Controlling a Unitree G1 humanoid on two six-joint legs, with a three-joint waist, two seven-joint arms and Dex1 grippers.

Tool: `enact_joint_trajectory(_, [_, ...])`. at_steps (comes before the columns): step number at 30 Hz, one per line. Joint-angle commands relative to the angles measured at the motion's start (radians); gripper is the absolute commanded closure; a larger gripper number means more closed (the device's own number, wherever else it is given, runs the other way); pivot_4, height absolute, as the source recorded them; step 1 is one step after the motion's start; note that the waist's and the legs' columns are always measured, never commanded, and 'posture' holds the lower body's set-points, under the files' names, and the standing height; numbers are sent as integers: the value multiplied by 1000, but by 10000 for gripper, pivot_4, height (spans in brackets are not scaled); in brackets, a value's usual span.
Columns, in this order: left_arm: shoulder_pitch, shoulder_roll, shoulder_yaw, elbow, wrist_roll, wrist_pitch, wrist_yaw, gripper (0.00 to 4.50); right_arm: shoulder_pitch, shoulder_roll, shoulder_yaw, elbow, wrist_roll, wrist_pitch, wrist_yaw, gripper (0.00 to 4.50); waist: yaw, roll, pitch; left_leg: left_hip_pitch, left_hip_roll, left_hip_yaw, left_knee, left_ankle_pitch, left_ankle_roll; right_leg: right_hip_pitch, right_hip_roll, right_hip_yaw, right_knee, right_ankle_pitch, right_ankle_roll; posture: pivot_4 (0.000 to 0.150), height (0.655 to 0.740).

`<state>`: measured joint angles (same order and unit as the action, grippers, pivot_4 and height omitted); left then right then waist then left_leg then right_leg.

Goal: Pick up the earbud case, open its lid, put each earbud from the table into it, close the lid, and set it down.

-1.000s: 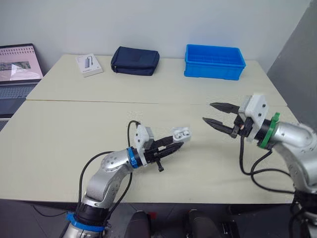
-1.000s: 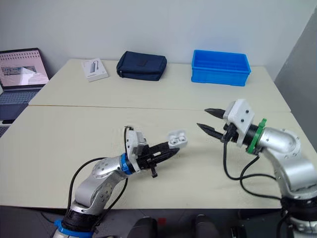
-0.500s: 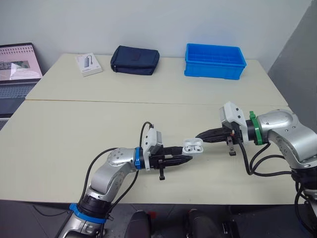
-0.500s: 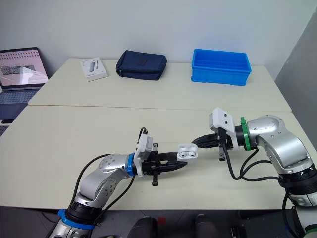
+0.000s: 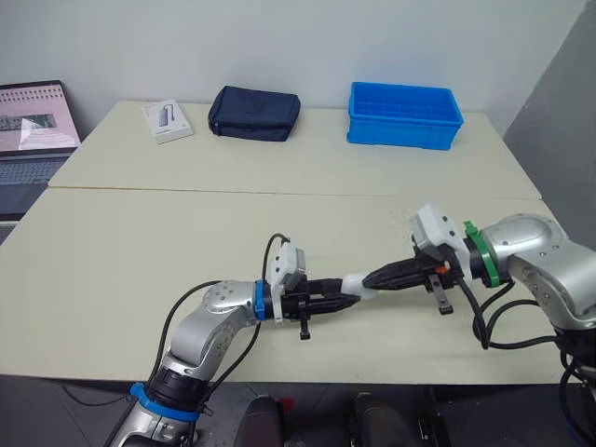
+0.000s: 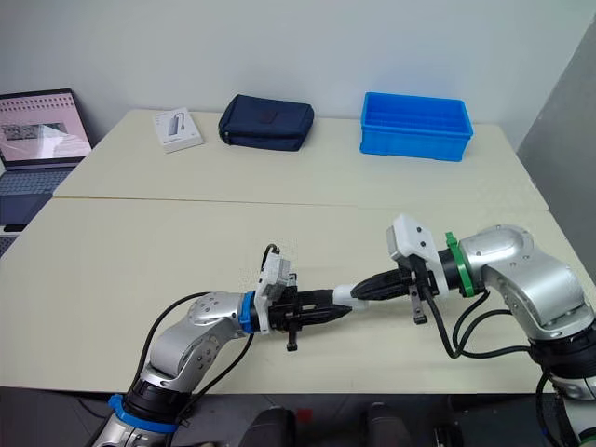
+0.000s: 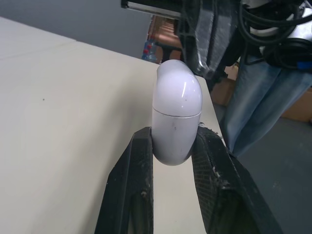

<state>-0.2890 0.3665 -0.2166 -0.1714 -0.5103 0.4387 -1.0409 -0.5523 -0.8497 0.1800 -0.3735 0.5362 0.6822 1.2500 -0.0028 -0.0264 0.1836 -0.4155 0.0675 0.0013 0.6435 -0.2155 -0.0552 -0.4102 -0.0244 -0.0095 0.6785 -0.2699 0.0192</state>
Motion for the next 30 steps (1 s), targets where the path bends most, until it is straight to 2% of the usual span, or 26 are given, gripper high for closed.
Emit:
enact_joint_trajectory(1, [-45,15,29,-5,-78,144,12,37671,4,7,-27,-11,-36,-21,-65,45000,0,0,0,0,0,0,0,0,0,0,0,0,0,0,0,1500,7267])
enact_joint_trajectory(8, [-227,10,62,214,-146,492,80,37671,92,11,-83,-33,-77,-69,-170,45000,1,0,0,-1,0,-1,1,0,0,0,0,-1,0,0,0,1500,7267])
enact_joint_trajectory(10, [-282,-14,78,313,-141,569,124,37671,130,21,-78,-54,-132,-66,-254,45000,1,0,0,-1,0,-1,1,0,0,0,0,-1,0,0,1,1500,7267])
enact_joint_trajectory(17, [-310,6,48,427,-78,603,115,37671,209,16,-82,-108,-166,-99,-287,45000,-9,0,0,0,0,-1,0,0,0,0,0,0,0,0,1,1500,7267])
enact_joint_trajectory(18, [-307,19,46,434,-69,599,109,30228,218,8,-90,-112,-162,-109,-278,45000,-8,0,0,0,0,-1,0,0,0,0,1,0,0,0,1,1500,7267])
enact_joint_trajectory(21, [-302,55,46,448,-48,584,91,22032,232,-7,-107,-116,-148,-125,-260,45000,-12,0,0,1,0,-1,0,0,0,0,1,0,1,0,1,1500,7267])
enact_joint_trajectory(24, [-284,112,49,426,-32,565,71,18053,234,-22,-115,-122,-135,-120,-243,45000,-19,0,0,1,0,-1,0,0,0,1,1,0,1,0,0,1500,7267])
enact_joint_trajectory(27, [-230,222,33,340,-13,524,12,14960,223,-33,-117,-123,-138,-118,-232,45000,-35,0,0,3,1,-1,0,0,0,1,1,0,2,0,0,1500,7267])
enact_joint_trajectory(30, [-157,359,19,235,46,399,-44,12643,200,-48,-124,-117,-133,-124,-212,39339,-40,0,0,5,3,1,-3,0,0,1,2,2,2,0,0,1500,7267])
